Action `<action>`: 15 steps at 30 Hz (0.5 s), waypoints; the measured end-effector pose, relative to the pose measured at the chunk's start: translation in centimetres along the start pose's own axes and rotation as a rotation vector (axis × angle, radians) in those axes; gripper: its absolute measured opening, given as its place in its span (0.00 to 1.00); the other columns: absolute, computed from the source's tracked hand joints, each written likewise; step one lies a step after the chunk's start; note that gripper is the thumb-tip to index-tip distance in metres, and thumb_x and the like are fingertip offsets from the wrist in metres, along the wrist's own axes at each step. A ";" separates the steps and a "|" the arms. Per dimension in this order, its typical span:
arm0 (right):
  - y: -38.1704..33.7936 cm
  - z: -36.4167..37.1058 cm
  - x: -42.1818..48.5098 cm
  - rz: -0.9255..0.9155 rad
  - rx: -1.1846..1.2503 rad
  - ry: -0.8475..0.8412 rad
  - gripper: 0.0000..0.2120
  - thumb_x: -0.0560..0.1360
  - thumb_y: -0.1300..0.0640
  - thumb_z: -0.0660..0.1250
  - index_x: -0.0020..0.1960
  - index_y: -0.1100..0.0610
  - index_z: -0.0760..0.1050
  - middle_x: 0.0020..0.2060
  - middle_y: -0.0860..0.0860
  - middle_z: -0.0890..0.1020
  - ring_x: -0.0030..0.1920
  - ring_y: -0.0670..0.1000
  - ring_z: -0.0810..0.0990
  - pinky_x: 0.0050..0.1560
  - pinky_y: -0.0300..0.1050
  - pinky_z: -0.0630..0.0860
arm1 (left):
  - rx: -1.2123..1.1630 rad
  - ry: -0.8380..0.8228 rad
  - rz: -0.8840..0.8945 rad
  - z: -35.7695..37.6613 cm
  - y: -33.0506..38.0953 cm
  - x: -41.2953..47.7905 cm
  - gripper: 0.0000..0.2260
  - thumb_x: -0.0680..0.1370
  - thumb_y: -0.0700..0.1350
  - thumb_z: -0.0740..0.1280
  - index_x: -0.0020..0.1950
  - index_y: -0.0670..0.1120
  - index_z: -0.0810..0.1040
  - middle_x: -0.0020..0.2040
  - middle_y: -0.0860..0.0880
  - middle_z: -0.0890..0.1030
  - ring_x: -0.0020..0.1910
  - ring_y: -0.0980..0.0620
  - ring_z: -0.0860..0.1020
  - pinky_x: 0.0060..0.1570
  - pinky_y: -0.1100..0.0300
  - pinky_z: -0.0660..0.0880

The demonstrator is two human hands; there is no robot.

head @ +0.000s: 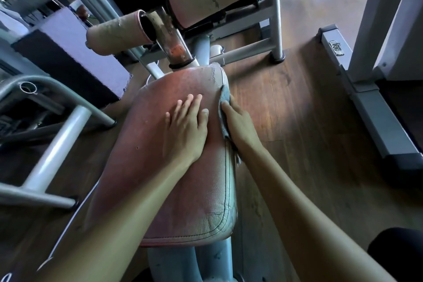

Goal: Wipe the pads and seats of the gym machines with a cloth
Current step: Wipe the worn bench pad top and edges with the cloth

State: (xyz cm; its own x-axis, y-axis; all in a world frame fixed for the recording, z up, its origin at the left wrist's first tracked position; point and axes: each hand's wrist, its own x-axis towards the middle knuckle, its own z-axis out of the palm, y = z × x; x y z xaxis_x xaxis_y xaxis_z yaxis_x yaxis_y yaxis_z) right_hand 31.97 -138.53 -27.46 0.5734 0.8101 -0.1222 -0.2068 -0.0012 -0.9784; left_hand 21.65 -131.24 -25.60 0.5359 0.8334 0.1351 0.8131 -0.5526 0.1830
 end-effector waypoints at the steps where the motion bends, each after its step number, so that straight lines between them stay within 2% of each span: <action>1: -0.5 0.0 1.0 0.005 -0.003 0.016 0.14 0.82 0.52 0.55 0.62 0.49 0.76 0.55 0.47 0.82 0.57 0.48 0.79 0.66 0.53 0.72 | 0.002 0.002 0.002 0.0 0.0 0.0 0.22 0.85 0.54 0.50 0.80 0.57 0.57 0.81 0.56 0.56 0.80 0.54 0.51 0.78 0.50 0.46; 3: -0.1 0.2 1.0 0.016 0.005 0.026 0.15 0.81 0.50 0.55 0.63 0.48 0.76 0.55 0.46 0.82 0.57 0.47 0.79 0.66 0.51 0.72 | 0.004 0.005 0.006 0.0 0.1 0.0 0.22 0.85 0.54 0.50 0.80 0.57 0.57 0.81 0.55 0.56 0.80 0.54 0.51 0.78 0.50 0.46; 7: 1.1 0.0 -2.8 0.027 0.079 -0.048 0.12 0.82 0.51 0.55 0.56 0.40 0.76 0.51 0.41 0.81 0.59 0.43 0.77 0.58 0.40 0.71 | 0.000 0.015 -0.002 0.0 0.2 -0.1 0.22 0.85 0.54 0.51 0.80 0.57 0.57 0.81 0.56 0.56 0.80 0.54 0.51 0.78 0.50 0.46; 10: 0.4 0.1 0.6 0.011 0.012 -0.008 0.13 0.82 0.52 0.55 0.60 0.48 0.76 0.52 0.47 0.82 0.56 0.48 0.79 0.56 0.41 0.73 | 0.005 0.017 0.001 0.0 0.2 0.0 0.22 0.85 0.54 0.51 0.80 0.57 0.57 0.81 0.56 0.57 0.80 0.54 0.52 0.78 0.51 0.46; 13: -0.4 0.5 2.9 0.033 0.014 0.034 0.16 0.81 0.51 0.55 0.65 0.50 0.75 0.55 0.48 0.82 0.58 0.50 0.79 0.63 0.49 0.73 | -0.005 0.014 -0.004 0.0 0.2 0.0 0.22 0.85 0.54 0.51 0.80 0.57 0.57 0.81 0.56 0.56 0.80 0.55 0.51 0.79 0.51 0.46; 14: 0.2 0.6 2.3 0.036 0.015 0.029 0.17 0.81 0.49 0.55 0.68 0.48 0.73 0.57 0.47 0.81 0.60 0.48 0.78 0.65 0.49 0.72 | 0.000 0.015 -0.002 0.0 0.2 0.0 0.22 0.85 0.54 0.51 0.80 0.57 0.57 0.81 0.56 0.56 0.80 0.55 0.51 0.79 0.51 0.46; 15: 0.8 0.5 0.9 0.044 0.022 0.020 0.18 0.82 0.48 0.55 0.70 0.45 0.71 0.59 0.44 0.81 0.61 0.45 0.77 0.66 0.45 0.71 | 0.004 0.014 -0.001 0.0 0.2 -0.1 0.22 0.85 0.54 0.51 0.80 0.57 0.57 0.81 0.56 0.57 0.80 0.55 0.51 0.78 0.51 0.46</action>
State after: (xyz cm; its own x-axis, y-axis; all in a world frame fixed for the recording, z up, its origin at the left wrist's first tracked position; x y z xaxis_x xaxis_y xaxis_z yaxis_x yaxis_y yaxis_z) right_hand 31.94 -137.51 -28.27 0.5788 0.7978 -0.1689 -0.2496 -0.0239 -0.9681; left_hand 21.77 -131.41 -25.58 0.5317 0.8339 0.1483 0.8148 -0.5514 0.1792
